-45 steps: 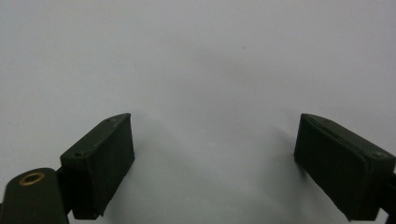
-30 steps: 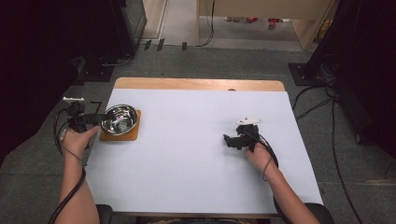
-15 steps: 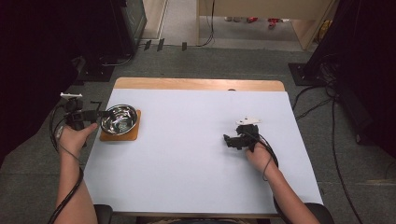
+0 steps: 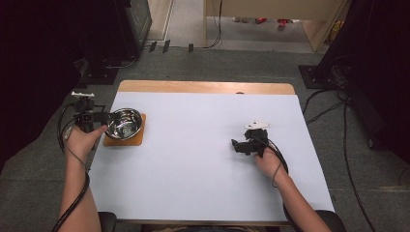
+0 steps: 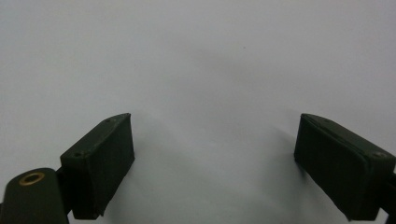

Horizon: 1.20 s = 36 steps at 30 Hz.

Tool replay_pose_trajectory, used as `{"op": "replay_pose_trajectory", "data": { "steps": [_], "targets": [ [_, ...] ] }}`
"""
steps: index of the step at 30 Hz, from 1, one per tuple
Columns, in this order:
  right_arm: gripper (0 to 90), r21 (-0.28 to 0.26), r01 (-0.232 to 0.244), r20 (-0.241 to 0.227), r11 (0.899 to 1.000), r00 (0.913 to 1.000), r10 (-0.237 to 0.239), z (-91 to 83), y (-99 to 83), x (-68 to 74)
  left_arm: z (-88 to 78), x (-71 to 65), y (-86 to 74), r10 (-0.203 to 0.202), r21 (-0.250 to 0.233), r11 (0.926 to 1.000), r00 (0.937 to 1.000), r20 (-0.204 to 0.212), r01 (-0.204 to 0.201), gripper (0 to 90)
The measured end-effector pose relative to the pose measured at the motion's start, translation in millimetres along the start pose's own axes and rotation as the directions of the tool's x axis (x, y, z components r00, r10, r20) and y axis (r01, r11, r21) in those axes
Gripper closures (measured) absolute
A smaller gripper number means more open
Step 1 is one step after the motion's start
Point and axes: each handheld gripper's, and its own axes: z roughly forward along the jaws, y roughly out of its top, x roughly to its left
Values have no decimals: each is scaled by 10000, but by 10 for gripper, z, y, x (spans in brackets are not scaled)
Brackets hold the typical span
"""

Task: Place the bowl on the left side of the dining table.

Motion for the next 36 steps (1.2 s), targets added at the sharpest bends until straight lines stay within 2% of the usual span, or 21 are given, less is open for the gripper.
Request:
{"op": "replay_pose_trajectory", "data": {
  "steps": [9,15,17,21,27,36],
  "targets": [
    [117,2,6,2,10000,10000,-6,0,0,0,2,-219,-2,425,18,9991,9987,269,-426,332],
    [117,-4,25,0,10000,10000,-25,0,-1,-2,28,-400,-17,819,40,9966,9948,608,-823,330],
    [117,-6,25,-2,10000,10000,-25,0,-1,-2,37,-455,-24,873,32,9961,9928,825,-879,330],
    [117,-3,21,-3,10000,10000,-21,0,-1,-1,69,-579,-41,1180,104,9928,9885,941,-1195,330],
    [117,-2,18,-2,10000,10000,-18,0,0,-1,136,-727,-80,1413,178,9893,9825,1211,-1445,317],
    [117,-4,19,-1,10000,10000,-19,0,-1,-1,235,-909,-167,1896,58,9812,9694,1561,-1928,305]
  ]
}}
